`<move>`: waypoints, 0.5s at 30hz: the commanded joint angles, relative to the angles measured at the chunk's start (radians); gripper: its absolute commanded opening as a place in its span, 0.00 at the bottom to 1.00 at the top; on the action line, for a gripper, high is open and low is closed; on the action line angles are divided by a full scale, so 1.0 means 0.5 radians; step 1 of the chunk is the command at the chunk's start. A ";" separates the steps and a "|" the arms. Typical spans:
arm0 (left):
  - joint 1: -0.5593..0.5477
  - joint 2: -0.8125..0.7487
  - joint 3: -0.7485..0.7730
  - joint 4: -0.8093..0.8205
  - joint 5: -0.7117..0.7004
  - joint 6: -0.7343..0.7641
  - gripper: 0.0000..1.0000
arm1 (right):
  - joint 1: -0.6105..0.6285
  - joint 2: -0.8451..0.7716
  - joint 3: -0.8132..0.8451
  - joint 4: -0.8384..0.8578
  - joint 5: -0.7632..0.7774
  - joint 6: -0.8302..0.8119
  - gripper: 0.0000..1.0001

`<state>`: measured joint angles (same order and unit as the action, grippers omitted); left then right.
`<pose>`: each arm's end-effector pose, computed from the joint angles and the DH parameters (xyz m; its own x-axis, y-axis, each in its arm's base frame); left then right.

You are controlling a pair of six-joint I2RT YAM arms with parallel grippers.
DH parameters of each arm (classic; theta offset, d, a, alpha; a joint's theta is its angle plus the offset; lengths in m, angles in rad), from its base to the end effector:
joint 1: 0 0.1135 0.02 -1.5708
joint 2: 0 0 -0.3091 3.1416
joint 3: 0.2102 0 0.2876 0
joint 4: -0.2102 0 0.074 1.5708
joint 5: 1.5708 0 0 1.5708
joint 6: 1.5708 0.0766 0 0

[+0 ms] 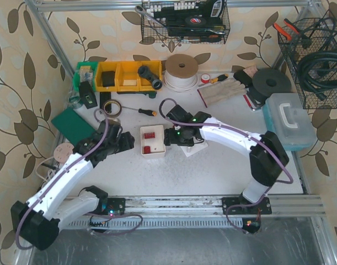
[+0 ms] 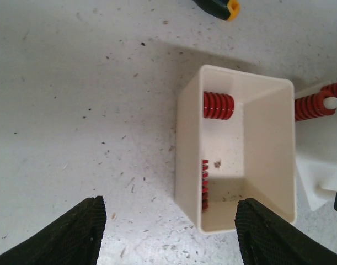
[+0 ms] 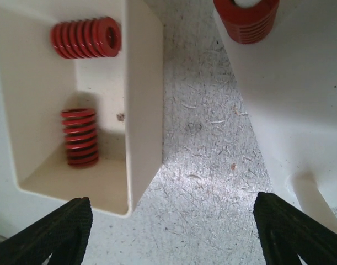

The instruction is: Install the large spring

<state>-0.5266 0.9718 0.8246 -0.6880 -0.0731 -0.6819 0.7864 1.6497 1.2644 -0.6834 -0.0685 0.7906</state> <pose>0.2048 -0.1126 0.2754 -0.7869 -0.2696 -0.5551 -0.0477 0.9234 -0.3809 0.2788 0.2868 0.2397 -0.9540 0.0479 -0.2959 -0.0730 0.9203 0.3843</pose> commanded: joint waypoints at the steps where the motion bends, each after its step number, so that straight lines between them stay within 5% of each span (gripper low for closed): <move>1: 0.081 -0.219 -0.214 0.274 -0.014 -0.040 0.68 | 0.043 0.164 0.191 -0.208 0.098 -0.033 0.79; 15: 0.288 -0.242 -0.369 0.453 0.229 -0.032 0.67 | 0.121 0.536 0.637 -0.421 0.274 -0.159 0.65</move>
<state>-0.4099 0.8555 0.6559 -0.5125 -0.0120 -0.6888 0.8204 1.8877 1.5082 -0.8371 0.0170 0.7460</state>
